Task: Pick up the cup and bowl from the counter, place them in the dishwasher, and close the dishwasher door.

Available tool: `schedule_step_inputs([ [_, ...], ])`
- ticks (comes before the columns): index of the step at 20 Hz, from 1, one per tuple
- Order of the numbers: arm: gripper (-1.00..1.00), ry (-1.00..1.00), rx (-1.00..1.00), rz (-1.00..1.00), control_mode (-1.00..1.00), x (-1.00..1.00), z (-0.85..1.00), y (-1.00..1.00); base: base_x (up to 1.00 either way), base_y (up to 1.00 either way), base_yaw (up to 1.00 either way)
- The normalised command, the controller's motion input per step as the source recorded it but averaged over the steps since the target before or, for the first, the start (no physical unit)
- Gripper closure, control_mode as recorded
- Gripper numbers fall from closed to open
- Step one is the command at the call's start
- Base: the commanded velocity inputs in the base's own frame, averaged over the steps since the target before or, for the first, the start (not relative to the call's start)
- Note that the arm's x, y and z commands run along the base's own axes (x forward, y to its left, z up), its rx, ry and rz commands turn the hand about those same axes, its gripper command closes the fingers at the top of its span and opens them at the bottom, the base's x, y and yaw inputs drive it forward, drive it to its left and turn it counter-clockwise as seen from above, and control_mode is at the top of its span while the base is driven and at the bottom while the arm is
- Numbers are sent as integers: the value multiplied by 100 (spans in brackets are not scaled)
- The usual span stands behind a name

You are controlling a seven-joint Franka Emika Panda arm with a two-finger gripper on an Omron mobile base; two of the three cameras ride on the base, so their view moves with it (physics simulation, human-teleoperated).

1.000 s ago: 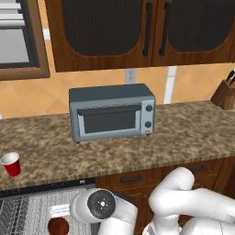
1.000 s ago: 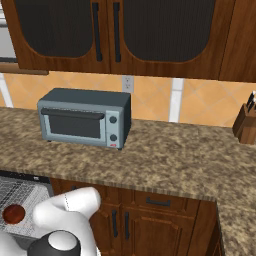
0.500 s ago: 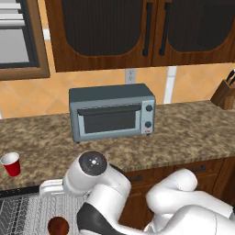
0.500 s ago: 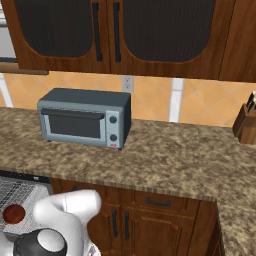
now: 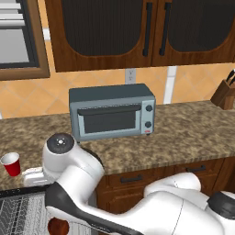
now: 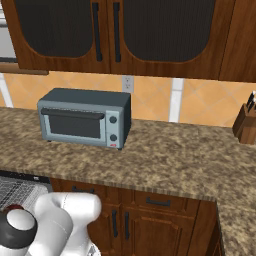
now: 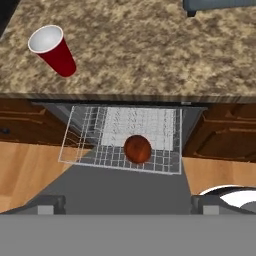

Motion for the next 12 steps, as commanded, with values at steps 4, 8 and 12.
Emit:
schedule_step_inputs([
  [4, -100, 0, 0, 2, -100, 22, -8, 18, 0, 0, 0],
  [8, -100, -3, 1, 5, -100, 29, -32, 51, 0, 0, 0],
  [12, -100, -1, 0, 6, -100, 47, -18, 28, 0, 0, 0],
])
